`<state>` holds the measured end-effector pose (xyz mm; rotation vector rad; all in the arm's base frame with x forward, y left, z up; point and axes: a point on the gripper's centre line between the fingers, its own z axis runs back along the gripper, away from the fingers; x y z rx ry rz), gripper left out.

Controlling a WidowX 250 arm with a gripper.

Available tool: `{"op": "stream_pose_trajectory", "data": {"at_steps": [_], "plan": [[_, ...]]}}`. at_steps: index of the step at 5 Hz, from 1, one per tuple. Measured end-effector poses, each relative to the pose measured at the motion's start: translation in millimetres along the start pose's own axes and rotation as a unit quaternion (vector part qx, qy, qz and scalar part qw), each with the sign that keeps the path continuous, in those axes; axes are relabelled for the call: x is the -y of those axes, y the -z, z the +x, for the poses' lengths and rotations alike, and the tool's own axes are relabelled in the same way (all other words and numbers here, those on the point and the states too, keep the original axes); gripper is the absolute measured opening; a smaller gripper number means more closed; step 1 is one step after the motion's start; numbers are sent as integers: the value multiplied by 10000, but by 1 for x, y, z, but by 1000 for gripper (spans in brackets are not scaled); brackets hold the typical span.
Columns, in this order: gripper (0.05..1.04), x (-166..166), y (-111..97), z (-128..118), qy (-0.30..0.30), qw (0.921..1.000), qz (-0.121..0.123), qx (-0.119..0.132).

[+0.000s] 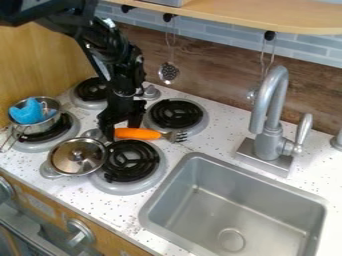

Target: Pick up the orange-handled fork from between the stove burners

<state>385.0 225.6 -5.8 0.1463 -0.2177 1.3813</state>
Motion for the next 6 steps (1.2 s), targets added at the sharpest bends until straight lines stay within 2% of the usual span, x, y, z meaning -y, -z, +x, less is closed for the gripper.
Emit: {"op": "stream_pose_trajectory", "data": {"at_steps": [1,3,4,5,6], "plan": [[850,3,-1,0,-14,9999,-136,45],[845,3,-1,1,-1,9999,-133,65],[809,9,-3,4,103,9995,-269,86],[684,22,-16,2,592,9970,-475,-179],[560,22,-30,0,1067,9924,-559,-243]]}}
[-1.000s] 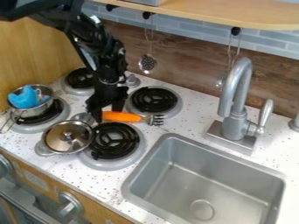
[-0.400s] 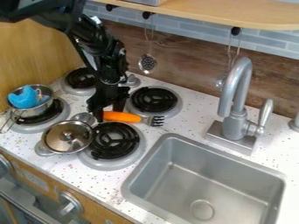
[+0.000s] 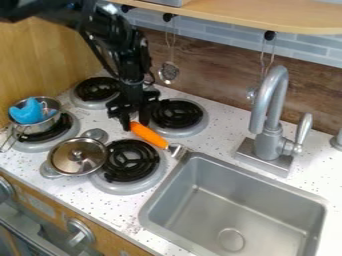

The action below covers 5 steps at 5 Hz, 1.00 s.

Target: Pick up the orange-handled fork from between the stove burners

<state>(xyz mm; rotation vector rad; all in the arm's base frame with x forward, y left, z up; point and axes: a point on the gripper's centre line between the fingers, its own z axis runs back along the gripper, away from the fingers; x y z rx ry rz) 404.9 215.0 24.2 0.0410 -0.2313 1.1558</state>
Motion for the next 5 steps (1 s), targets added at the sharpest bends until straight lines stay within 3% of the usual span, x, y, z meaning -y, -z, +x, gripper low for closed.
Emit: {"op": "stream_pose_trajectory", "data": {"at_steps": [1,2,4,5], "plan": [[402,-3,-38,-3,338,9994,-115,2],[314,-13,-65,-10,706,9972,-199,-169],[168,-39,-91,-30,1127,9932,-147,-261],[100,-49,-86,-31,1251,9918,79,-247]]}}
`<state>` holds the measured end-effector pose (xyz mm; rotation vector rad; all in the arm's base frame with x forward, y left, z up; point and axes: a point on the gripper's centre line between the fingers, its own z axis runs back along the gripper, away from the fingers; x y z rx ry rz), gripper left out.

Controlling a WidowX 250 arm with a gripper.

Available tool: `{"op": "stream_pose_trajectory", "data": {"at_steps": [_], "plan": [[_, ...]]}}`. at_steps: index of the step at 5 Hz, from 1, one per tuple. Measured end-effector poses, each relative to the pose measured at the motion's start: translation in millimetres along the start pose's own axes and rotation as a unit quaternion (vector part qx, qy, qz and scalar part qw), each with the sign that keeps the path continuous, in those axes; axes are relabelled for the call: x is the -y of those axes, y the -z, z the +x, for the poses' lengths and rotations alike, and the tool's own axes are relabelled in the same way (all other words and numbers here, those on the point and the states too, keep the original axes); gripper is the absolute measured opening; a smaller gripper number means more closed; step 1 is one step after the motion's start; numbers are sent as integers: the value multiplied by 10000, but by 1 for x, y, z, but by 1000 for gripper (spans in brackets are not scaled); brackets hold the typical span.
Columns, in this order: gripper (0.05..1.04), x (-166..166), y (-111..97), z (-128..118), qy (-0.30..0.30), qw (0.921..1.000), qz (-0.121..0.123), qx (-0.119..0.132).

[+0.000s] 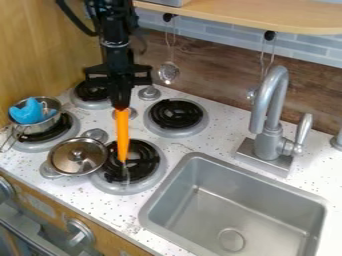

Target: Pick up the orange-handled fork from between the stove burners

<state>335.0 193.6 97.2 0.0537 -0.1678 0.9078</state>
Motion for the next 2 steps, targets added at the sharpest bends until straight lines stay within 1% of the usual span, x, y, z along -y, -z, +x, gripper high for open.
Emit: {"op": "stream_pose_trajectory", "data": {"at_steps": [1,2], "plan": [[88,-4,1,6,-15,9997,150,198],[88,-11,27,7,-72,9990,441,91]]}}
